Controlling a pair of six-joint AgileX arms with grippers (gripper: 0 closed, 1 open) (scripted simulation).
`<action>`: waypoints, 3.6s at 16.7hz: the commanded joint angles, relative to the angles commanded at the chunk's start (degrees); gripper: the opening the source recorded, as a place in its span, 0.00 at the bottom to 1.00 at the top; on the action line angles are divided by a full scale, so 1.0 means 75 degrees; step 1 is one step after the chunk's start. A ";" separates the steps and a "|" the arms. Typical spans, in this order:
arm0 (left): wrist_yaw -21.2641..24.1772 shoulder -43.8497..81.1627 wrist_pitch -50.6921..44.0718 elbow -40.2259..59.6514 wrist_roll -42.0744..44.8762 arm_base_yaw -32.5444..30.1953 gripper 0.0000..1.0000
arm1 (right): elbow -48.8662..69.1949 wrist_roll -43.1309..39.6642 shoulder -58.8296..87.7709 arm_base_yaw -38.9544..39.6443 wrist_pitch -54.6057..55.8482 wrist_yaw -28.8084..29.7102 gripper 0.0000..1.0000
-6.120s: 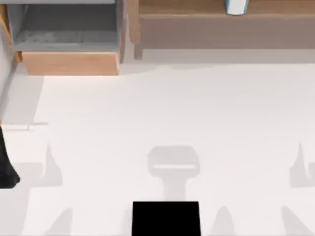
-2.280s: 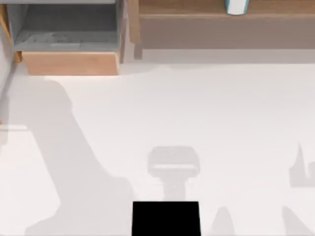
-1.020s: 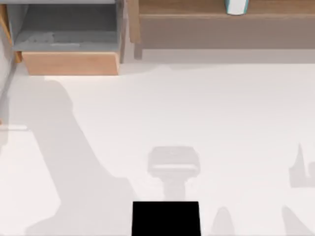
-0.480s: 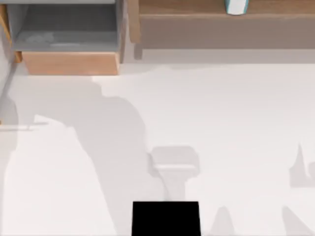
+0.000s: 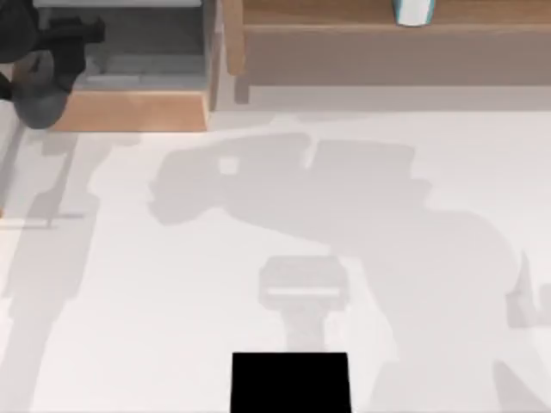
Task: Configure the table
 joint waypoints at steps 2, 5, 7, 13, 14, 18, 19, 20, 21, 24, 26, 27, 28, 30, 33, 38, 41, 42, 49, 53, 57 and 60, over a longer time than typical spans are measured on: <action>-0.0091 -0.0410 0.0290 -0.0901 -0.0950 -0.1078 0.00 | 0.0000 0.0000 0.0000 0.0000 0.0000 0.0000 1.00; -0.0255 -0.0909 0.0772 -0.2229 -0.2418 -0.2793 0.00 | 0.0000 0.0000 0.0000 0.0000 0.0000 0.0000 1.00; -0.0373 -0.1167 0.1113 -0.3058 -0.3382 -0.3935 0.00 | 0.0000 0.0000 0.0000 0.0000 0.0000 0.0000 1.00; -0.0630 -0.1562 0.2069 -0.5025 -0.5805 -0.6798 0.00 | 0.0000 0.0000 0.0000 0.0000 0.0000 0.0000 1.00; -0.0655 -0.1574 0.2188 -0.5245 -0.6088 -0.7124 0.00 | 0.0000 0.0000 0.0000 0.0000 0.0000 0.0000 1.00; -0.0717 -0.1549 0.2423 -0.5673 -0.6655 -0.7767 0.00 | 0.0000 0.0000 0.0000 0.0000 0.0000 0.0000 1.00; -0.0717 -0.1549 0.2423 -0.5673 -0.6655 -0.7767 0.00 | 0.0000 0.0000 0.0000 0.0000 0.0000 0.0000 1.00; -0.0717 -0.1549 0.2423 -0.5673 -0.6655 -0.7767 0.00 | 0.0000 0.0000 0.0000 0.0000 0.0000 0.0000 1.00; -0.0717 -0.1549 0.2423 -0.5673 -0.6655 -0.7767 0.00 | 0.0000 0.0000 0.0000 0.0000 0.0000 0.0000 1.00; -0.0709 -0.1541 0.2408 -0.5659 -0.6633 -0.7741 0.00 | 0.0000 0.0000 0.0000 0.0000 0.0000 0.0000 1.00; -0.0708 -0.1564 0.2416 -0.5629 -0.6636 -0.7747 0.00 | 0.0000 0.0000 0.0000 0.0000 0.0000 0.0000 1.00; -0.0708 -0.1581 0.2424 -0.5606 -0.6637 -0.7752 0.00 | 0.0000 0.0000 0.0000 0.0000 0.0000 0.0000 1.00; -0.0708 -0.1600 0.2434 -0.5579 -0.6639 -0.7758 0.00 | 0.0000 0.0000 0.0000 0.0000 0.0000 0.0000 1.00; -0.0708 -0.1645 0.2460 -0.5520 -0.6642 -0.7771 0.00 | 0.0000 0.0000 0.0000 0.0000 0.0000 0.0000 1.00; -0.0706 -0.1720 0.2511 -0.5430 -0.6646 -0.7788 0.00 | 0.0000 0.0000 0.0000 0.0000 0.0000 0.0000 1.00; -0.0706 -0.1813 0.2607 -0.5348 -0.6647 -0.7794 0.00 | 0.0000 0.0000 0.0000 0.0000 0.0000 0.0000 1.00; -0.0710 -0.1811 0.2659 -0.5374 -0.6645 -0.7782 0.00 | 0.0000 0.0000 0.0000 0.0000 0.0000 0.0000 1.00; -0.0712 -0.1794 0.2674 -0.5401 -0.6643 -0.7776 0.00 | 0.0000 0.0000 0.0000 0.0000 0.0000 0.0000 1.00; -0.0715 -0.1400 0.2719 -0.5818 -0.6629 -0.7744 0.00 | 0.0000 0.0000 0.0000 0.0000 0.0000 0.0000 1.00; -0.0715 -0.1400 0.2719 -0.5818 -0.6629 -0.7744 0.00 | 0.0000 0.0000 0.0000 0.0000 0.0000 0.0000 1.00; -0.0715 -0.1400 0.2719 -0.5818 -0.6629 -0.7744 0.30 | 0.0000 0.0000 0.0000 0.0000 0.0000 0.0000 1.00; -0.0715 -0.1400 0.2719 -0.5818 -0.6629 -0.7744 0.53 | 0.0000 0.0000 0.0000 0.0000 0.0000 0.0000 1.00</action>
